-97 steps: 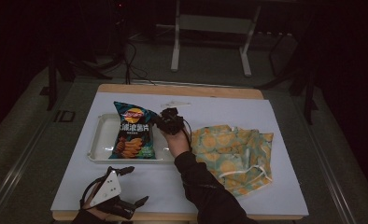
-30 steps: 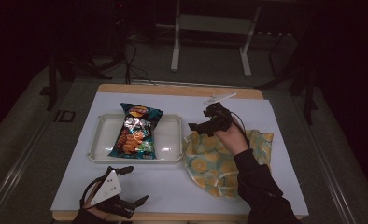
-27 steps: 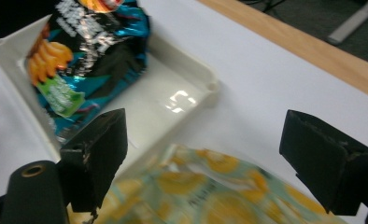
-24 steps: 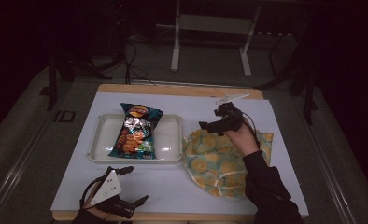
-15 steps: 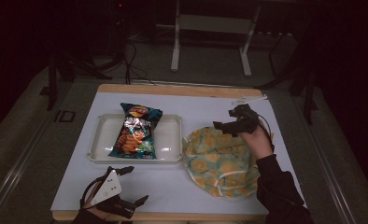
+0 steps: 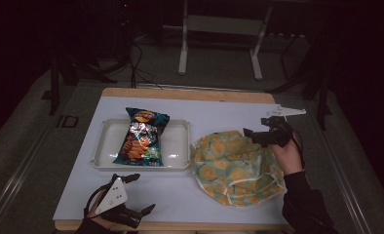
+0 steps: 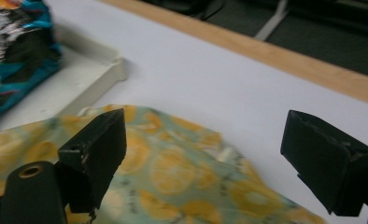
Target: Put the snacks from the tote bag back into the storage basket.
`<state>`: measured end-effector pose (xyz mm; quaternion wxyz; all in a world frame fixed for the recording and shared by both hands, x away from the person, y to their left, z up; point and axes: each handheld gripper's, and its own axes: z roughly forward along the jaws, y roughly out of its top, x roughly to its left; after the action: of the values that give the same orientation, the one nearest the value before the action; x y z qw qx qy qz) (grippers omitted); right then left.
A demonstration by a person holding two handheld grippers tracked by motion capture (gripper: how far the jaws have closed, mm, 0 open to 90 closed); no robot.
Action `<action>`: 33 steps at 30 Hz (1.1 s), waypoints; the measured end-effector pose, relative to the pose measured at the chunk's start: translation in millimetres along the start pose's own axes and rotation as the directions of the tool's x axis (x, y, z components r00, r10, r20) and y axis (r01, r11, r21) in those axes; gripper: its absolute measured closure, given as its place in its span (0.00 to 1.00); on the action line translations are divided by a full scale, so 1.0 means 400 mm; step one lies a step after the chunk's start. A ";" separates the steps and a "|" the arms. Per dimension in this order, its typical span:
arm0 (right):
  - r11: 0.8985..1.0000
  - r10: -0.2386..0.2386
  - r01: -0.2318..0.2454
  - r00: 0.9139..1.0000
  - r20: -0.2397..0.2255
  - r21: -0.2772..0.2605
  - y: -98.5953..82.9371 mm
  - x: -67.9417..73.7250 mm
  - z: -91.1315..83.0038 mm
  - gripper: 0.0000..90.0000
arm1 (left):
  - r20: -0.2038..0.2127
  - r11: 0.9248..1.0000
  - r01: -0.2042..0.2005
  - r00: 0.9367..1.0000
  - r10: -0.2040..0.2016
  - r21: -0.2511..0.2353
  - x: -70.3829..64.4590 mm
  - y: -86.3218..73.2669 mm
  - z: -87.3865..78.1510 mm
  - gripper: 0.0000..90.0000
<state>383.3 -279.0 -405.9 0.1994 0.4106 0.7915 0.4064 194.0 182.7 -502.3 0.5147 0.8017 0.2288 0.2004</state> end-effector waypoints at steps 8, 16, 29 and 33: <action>0.995 0.053 -0.046 0.995 0.083 -0.088 -0.050 -0.048 -0.062 0.16 | -0.001 1.000 -0.001 1.000 0.001 0.001 0.000 0.000 0.000 0.01; 0.989 0.103 -0.090 0.987 0.120 -0.114 -0.108 -0.079 -0.105 0.16 | -0.001 1.000 0.000 1.000 0.000 0.006 -0.001 0.000 0.002 0.01; 0.973 0.157 -0.127 0.976 0.151 -0.192 -0.233 -0.069 -0.155 0.15 | 0.001 1.000 -0.001 1.000 0.001 0.007 -0.001 0.000 0.003 0.01; 0.974 0.158 -0.125 0.973 0.167 -0.191 -0.265 -0.061 -0.161 0.14 | -0.001 1.000 -0.001 1.000 0.001 0.006 -0.001 0.000 0.003 0.01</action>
<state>303.9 -365.0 -454.0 0.2773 0.4818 0.6989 0.4501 194.2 181.7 -502.7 0.5119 0.8033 0.2294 0.2002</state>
